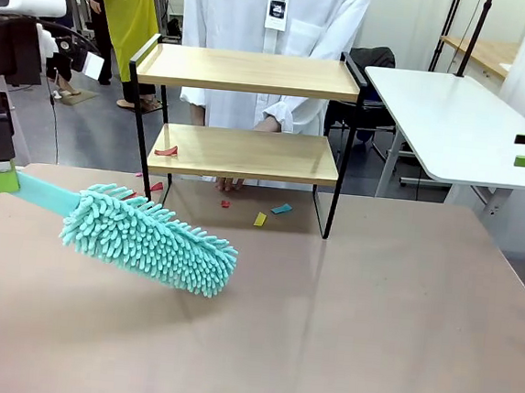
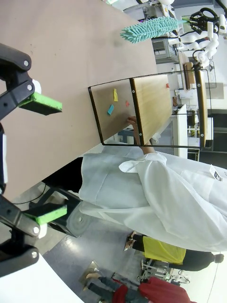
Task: Clean the shelf.
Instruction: Clean the specific section of the Shelf indicated by the human with the Duster.
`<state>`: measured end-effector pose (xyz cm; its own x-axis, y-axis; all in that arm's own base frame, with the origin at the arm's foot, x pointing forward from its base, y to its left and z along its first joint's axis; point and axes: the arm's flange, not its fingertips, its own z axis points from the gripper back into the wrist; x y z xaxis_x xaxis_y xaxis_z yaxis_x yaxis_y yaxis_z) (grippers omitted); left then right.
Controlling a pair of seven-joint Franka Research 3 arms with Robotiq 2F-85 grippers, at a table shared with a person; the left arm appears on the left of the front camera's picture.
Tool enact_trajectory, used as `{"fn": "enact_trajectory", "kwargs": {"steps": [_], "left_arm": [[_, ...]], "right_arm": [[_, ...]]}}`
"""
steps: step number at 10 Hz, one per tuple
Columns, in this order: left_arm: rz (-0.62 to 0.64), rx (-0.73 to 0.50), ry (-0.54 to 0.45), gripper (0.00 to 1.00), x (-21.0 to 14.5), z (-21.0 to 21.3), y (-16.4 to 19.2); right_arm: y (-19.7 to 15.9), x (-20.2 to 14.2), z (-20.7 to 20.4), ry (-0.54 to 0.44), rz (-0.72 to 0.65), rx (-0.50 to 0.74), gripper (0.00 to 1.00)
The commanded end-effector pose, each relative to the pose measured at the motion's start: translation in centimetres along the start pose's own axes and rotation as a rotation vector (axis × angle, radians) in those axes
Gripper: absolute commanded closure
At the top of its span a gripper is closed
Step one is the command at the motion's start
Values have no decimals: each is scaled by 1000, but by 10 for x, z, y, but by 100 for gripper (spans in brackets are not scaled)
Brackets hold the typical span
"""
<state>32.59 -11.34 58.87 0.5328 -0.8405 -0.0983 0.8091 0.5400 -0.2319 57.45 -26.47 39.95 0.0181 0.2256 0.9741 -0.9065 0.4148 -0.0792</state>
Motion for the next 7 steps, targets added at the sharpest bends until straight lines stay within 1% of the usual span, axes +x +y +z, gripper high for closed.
{"fn": "enact_trajectory", "kwargs": {"steps": [1, 7], "left_arm": [[4, 3, -4, 87, 0, 2, 0], [4, 3, -4, 87, 0, 2, 0]], "right_arm": [[0, 3, 0, 1, 5, -3, 0], [0, 3, 0, 1, 5, -3, 0]]}}
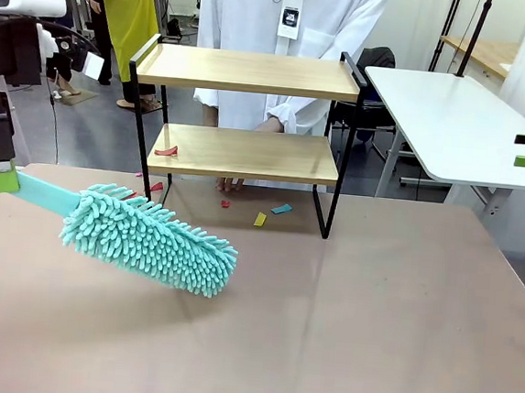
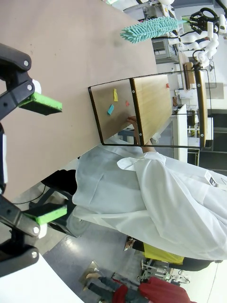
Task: Clean the shelf.
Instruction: Clean the specific section of the Shelf indicated by the human with the Duster.
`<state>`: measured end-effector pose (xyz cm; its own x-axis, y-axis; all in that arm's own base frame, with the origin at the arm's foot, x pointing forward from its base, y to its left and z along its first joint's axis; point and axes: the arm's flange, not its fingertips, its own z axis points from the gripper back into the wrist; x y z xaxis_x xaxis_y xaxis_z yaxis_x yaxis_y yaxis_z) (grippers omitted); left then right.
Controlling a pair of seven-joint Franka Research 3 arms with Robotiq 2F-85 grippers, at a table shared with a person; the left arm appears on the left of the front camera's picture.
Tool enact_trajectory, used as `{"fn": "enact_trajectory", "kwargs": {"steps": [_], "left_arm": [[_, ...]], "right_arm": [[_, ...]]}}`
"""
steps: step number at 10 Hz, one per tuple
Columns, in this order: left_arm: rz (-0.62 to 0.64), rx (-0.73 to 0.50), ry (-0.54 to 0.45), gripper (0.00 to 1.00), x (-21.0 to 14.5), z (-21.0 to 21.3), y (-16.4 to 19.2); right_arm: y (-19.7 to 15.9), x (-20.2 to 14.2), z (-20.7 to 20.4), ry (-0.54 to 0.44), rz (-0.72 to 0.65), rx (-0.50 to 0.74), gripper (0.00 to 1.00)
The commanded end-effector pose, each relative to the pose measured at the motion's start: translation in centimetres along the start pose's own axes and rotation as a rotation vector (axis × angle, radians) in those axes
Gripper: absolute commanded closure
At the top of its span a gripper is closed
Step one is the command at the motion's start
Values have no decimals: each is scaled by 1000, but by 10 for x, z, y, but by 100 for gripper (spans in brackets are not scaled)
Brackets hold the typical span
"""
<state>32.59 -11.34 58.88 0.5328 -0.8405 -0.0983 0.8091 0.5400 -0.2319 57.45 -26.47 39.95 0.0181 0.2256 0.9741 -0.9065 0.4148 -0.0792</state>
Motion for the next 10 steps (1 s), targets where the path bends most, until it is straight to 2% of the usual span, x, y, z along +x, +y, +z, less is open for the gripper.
{"fn": "enact_trajectory", "kwargs": {"steps": [1, 5, 6, 8, 10], "left_arm": [[4, 3, -4, 87, 0, 2, 0], [0, 0, 0, 87, 0, 0, 0], [115, 0, 28, 87, 11, -6, -3], [103, -47, -34, 87, 31, -20, -19], [193, -96, -163, 87, 53, -33, -41]], "right_arm": [[0, 3, 0, 1, 5, -3, 0], [0, 3, 0, 1, 5, -3, 0], [0, 3, 0, 1, 5, -3, 0], [0, 3, 0, 1, 5, -3, 0], [0, 3, 0, 1, 5, -3, 0]]}}
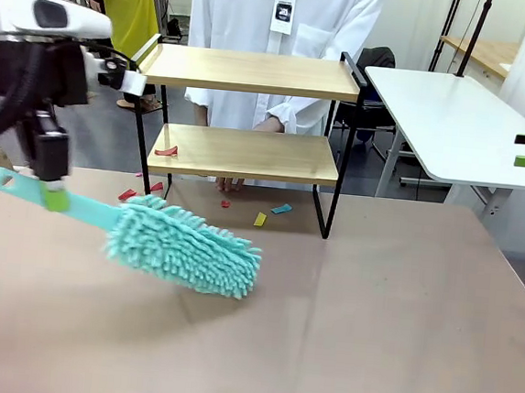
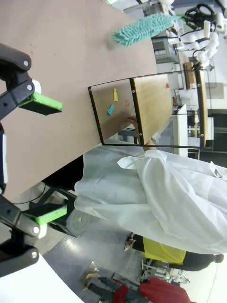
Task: Clean the shelf.
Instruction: Clean the specific section of the Shelf indicated by the human with the Duster.
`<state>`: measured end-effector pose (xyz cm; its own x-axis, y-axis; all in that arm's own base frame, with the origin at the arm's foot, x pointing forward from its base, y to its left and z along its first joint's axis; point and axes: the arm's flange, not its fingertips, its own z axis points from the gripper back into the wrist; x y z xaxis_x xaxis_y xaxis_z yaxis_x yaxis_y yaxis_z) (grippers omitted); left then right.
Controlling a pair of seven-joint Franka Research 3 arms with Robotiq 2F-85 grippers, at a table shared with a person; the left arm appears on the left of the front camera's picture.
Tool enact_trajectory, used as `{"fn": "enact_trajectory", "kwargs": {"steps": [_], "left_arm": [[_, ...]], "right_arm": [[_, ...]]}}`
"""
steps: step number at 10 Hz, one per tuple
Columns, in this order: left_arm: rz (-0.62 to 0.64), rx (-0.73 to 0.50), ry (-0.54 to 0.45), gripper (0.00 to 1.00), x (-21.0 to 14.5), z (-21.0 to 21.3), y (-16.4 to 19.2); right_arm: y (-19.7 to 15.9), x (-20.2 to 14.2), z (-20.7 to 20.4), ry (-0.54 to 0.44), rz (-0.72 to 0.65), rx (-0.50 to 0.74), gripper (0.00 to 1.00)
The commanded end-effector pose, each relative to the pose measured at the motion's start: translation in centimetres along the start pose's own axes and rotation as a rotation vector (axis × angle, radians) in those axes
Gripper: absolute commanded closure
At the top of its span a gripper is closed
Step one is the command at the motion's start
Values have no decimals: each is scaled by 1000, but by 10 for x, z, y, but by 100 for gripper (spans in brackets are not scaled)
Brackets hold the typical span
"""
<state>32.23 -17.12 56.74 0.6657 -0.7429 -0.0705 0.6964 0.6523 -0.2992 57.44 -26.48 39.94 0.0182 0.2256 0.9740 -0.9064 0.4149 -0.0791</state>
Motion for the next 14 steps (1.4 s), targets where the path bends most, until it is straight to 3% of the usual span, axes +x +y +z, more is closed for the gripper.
{"fn": "enact_trajectory", "kwargs": {"steps": [1, 4, 6, 7, 9, 10, 11, 12, 14], "left_arm": [[99, -52, -162, 87, 9, -16, -20], [320, -108, -271, 87, 52, -49, -48], [335, -145, -327, 87, 83, -67, -68], [374, -118, -327, 87, 87, -65, -62], [333, -129, -282, 87, 71, -60, -60], [348, -127, -298, 87, 86, -71, -67], [426, -131, -333, 87, 88, -66, -73], [500, -60, -377, 87, 100, -74, -86], [574, -37, -487, 87, 119, -92, -104]], "right_arm": [[0, 3, -1, 1, 5, -3, 0], [0, 3, -1, 1, 5, -3, 0], [0, 3, -1, 1, 5, -3, 0], [0, 3, -1, 1, 5, -3, 0], [0, 3, -1, 1, 5, -3, 0], [0, 3, -1, 1, 5, -3, 0], [0, 3, -1, 1, 5, -3, 0], [0, 3, -1, 1, 5, -3, 0], [0, 3, -1, 1, 5, -3, 0]]}}
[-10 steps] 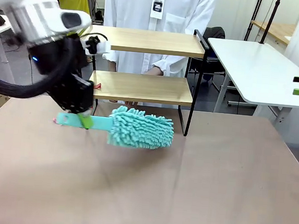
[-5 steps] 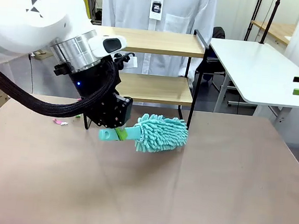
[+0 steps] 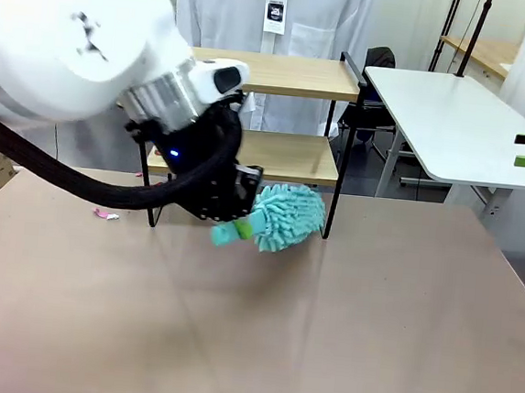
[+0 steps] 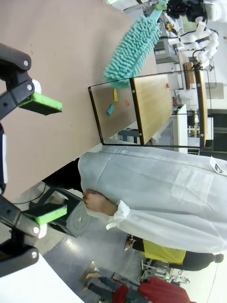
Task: Clean the shelf.
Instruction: Clean the specific section of the Shelf indicated by the human with the Duster.
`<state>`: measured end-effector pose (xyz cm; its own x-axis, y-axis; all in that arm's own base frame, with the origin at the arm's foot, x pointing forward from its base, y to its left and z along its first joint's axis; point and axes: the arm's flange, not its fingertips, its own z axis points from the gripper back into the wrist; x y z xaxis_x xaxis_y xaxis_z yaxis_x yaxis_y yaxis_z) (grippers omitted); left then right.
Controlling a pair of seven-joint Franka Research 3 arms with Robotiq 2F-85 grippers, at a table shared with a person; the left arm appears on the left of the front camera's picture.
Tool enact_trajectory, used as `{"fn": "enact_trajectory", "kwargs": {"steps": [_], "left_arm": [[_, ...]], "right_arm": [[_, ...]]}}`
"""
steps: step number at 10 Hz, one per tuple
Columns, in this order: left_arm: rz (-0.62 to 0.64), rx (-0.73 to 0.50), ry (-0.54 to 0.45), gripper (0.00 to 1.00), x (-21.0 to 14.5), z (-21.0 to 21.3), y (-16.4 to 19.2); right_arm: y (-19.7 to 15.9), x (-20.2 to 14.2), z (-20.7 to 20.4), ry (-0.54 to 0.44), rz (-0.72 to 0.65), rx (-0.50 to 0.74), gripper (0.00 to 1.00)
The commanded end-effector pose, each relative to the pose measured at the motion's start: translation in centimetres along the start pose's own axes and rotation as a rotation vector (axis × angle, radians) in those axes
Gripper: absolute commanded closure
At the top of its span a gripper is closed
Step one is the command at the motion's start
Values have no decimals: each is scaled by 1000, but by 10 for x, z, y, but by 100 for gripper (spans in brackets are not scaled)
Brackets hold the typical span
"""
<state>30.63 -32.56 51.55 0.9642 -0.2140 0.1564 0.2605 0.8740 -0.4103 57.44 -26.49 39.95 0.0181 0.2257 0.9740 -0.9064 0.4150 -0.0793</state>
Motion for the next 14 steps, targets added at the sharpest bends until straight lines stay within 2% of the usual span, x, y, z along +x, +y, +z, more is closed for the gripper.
{"fn": "enact_trajectory", "kwargs": {"steps": [1, 4, 8, 11, 14], "left_arm": [[85, 49, -123, 87, -1, -29, -16], [135, 63, -198, 87, 7, -68, -30], [162, 78, -361, 87, 16, -124, -48], [201, 76, -392, 87, 27, -166, -46], [215, 50, -334, 87, 34, -195, -44]], "right_arm": [[0, 3, -1, 1, 5, -3, 0], [0, 3, -1, 1, 5, -3, 0], [0, 3, -1, 1, 5, -3, 0], [0, 3, -1, 1, 5, -3, 0], [0, 3, -1, 1, 5, -3, 0]]}}
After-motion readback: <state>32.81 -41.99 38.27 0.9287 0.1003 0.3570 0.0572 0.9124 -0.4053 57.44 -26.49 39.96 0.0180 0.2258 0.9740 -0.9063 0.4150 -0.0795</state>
